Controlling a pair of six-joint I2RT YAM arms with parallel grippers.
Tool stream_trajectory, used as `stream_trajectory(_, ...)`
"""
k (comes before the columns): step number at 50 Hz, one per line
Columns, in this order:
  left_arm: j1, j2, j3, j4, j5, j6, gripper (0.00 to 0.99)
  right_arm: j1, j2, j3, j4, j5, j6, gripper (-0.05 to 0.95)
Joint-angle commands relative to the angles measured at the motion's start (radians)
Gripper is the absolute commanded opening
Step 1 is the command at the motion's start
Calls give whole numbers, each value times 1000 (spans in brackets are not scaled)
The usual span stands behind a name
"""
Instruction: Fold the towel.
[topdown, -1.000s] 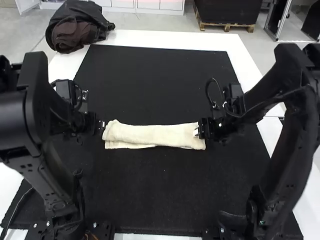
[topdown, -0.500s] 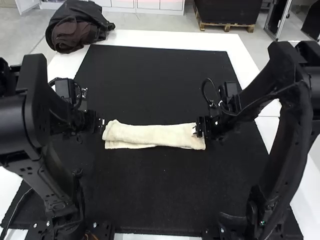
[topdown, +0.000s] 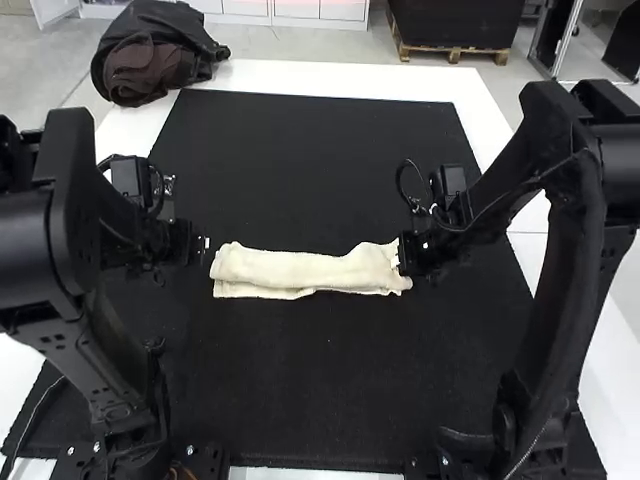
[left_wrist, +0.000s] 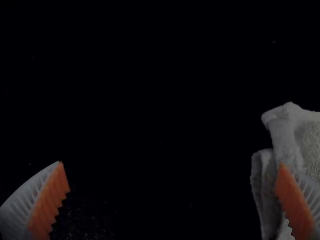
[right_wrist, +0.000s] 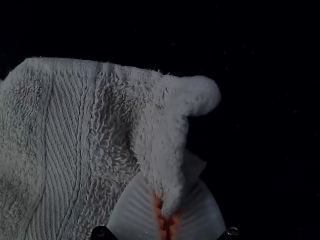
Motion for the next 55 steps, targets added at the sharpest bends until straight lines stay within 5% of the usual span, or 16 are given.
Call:
stream_trajectory(1, 10, -16, 12, 5, 18, -11, 957, 33, 19, -11, -23, -120, -1, -21)
stream_trajectory(32, 4, -16, 6, 8, 18, -31, 957, -24, -237, 35, -158, -154, 13, -21)
stream_trajectory(55, 8, -18, 3, 26, -2, -39, 957, 93, -280, 115, -224, -255, 104, -21)
